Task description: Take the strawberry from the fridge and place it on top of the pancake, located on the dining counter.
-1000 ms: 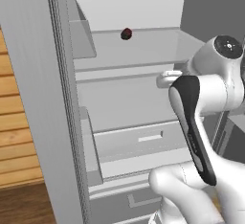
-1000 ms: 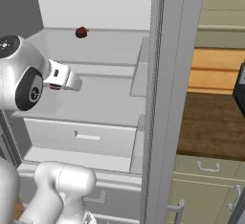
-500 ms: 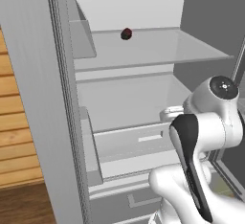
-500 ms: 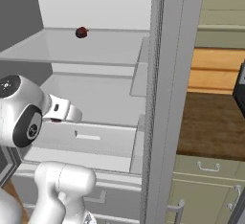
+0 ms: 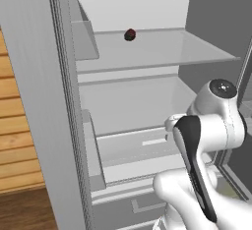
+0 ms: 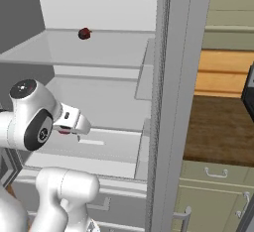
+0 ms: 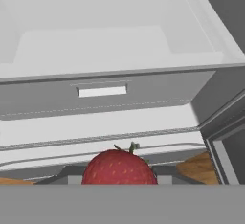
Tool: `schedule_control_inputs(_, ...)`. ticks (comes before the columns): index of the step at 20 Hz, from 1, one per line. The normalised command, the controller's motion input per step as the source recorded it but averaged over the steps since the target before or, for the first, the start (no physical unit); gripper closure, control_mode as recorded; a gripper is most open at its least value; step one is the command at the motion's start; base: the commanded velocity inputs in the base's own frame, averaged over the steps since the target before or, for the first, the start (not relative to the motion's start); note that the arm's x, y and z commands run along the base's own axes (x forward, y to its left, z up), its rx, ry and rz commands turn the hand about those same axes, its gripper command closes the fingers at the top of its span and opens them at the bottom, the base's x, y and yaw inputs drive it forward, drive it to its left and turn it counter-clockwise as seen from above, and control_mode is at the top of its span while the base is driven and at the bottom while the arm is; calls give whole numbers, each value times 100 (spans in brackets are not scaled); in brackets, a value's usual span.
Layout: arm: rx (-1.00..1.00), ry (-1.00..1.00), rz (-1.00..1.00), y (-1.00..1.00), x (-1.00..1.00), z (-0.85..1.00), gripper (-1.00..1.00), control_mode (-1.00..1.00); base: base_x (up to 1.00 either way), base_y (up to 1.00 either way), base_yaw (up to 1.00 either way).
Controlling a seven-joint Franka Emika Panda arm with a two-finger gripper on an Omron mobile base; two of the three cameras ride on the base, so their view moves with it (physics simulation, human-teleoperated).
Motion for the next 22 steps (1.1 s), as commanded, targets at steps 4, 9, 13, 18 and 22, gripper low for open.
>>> schedule_control_inputs(4, 3, -3, 0, -14, -4, -23, 100, -100, 0, 0, 0)
schedule_control_inputs(9, 0, -1, 0, 0, -3, -16, 100, -100, 0, 0, 0)
schedule_control_inputs(13, 0, 0, 0, 0, 0, 0, 100, -100, 0, 0, 0)
schedule_control_inputs(18, 0, 0, 0, 1, -20, -1, 100, -100, 0, 0, 0)
schedule_control_inputs(22, 0, 0, 0, 0, 0, 0, 100, 100, -61, 0, 0)
